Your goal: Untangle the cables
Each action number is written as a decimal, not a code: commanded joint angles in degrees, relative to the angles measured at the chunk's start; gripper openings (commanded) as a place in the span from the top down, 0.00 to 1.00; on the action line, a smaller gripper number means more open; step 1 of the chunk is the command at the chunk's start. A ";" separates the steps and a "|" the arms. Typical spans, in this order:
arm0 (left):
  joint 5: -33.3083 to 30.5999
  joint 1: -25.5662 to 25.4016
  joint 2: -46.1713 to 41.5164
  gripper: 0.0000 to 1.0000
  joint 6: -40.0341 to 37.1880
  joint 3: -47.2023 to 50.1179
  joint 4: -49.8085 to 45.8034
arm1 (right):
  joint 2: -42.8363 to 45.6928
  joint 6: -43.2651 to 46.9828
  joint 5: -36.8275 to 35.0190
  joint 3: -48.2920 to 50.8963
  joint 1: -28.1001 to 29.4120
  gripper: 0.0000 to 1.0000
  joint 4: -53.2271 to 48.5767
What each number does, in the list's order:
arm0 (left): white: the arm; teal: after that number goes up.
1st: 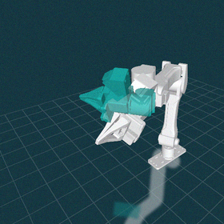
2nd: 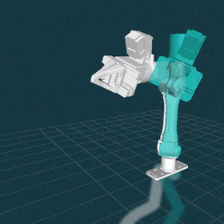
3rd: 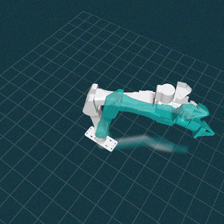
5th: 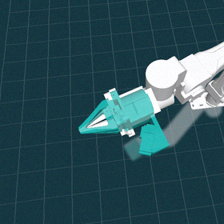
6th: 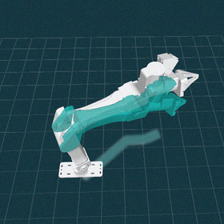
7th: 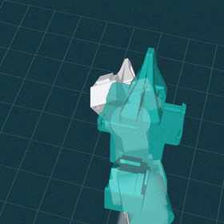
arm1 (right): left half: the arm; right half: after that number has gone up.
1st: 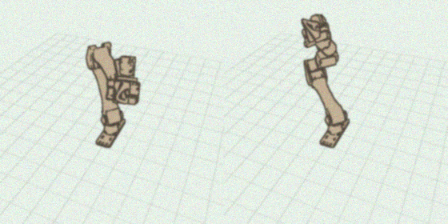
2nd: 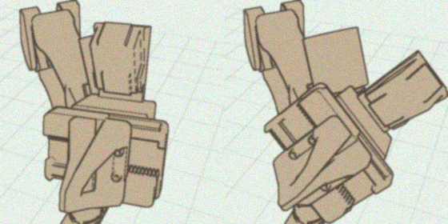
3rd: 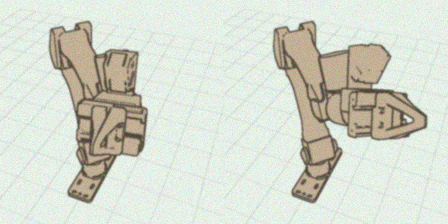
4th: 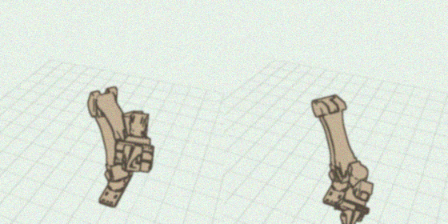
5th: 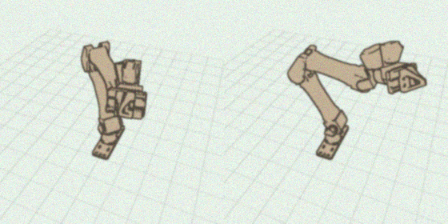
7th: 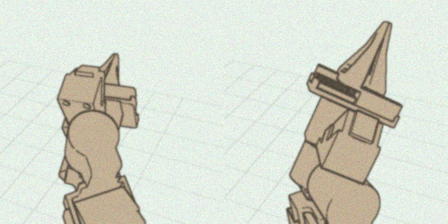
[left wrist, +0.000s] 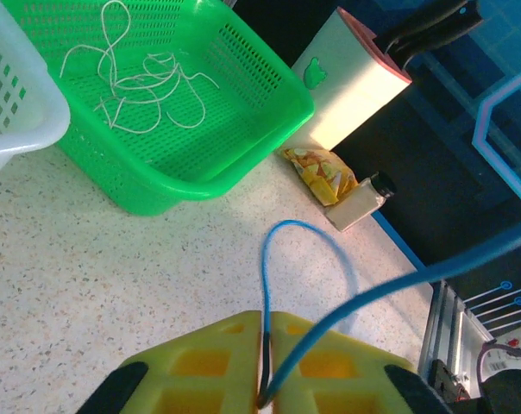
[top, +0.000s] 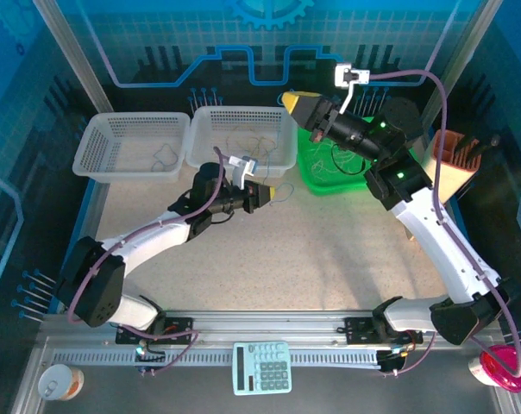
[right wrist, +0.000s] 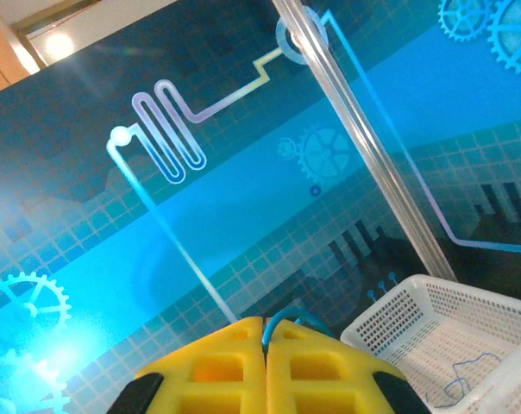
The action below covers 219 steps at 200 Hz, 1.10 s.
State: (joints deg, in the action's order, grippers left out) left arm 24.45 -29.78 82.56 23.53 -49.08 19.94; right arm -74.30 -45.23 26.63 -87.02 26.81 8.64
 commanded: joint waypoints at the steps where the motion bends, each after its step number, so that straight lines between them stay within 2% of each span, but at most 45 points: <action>1: 1.09 0.34 -0.29 0.93 1.39 1.41 2.80 | 1.75 -0.91 0.61 -1.23 -1.43 1.00 2.53; 30: -0.09 0.58 -3.22 1.00 1.50 0.85 1.54 | 2.69 -1.32 0.88 2.94 -2.01 1.00 2.87; 71: -4.33 1.95 -10.29 1.00 1.45 0.00 -1.93 | 5.55 0.54 -1.68 11.85 -2.57 1.00 1.53; 108: -14.58 4.39 -17.50 1.00 0.18 -1.69 -8.92 | 7.62 1.64 -3.81 19.65 -2.64 1.00 1.07; 139: -24.09 6.44 -21.40 1.00 -4.83 -5.85 -16.44 | 8.62 0.33 -4.07 26.94 -1.95 1.00 3.73; 151: -25.67 7.67 -21.89 1.00 -7.00 -7.36 -18.00 | 8.38 -0.44 -4.54 29.33 -0.87 0.99 5.03; 167: -25.94 9.85 -21.21 1.00 -8.76 -10.11 -19.93 | 6.98 -0.61 -5.03 31.25 1.44 0.93 6.03; 179: -25.51 11.62 -20.49 1.00 -9.65 -12.03 -20.54 | 5.84 -0.20 -5.78 31.89 3.40 0.85 6.48; 187: -25.26 12.75 -19.95 1.00 -10.34 -12.96 -20.46 | 5.00 0.33 -6.23 31.92 4.48 0.74 6.37; 209: -24.48 17.09 -17.77 1.00 -10.92 -16.10 -20.63 | 3.88 2.18 -7.85 31.80 6.59 0.37 4.47; 219: -23.78 19.43 -16.68 1.00 -10.70 -17.47 -20.63 | 3.80 2.99 -8.39 31.77 6.92 0.28 3.30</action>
State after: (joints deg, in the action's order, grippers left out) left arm 1.06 -14.87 63.40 15.11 -62.65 1.10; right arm -70.24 -44.34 20.93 -55.46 32.56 11.62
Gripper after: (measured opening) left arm 0.055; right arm 0.625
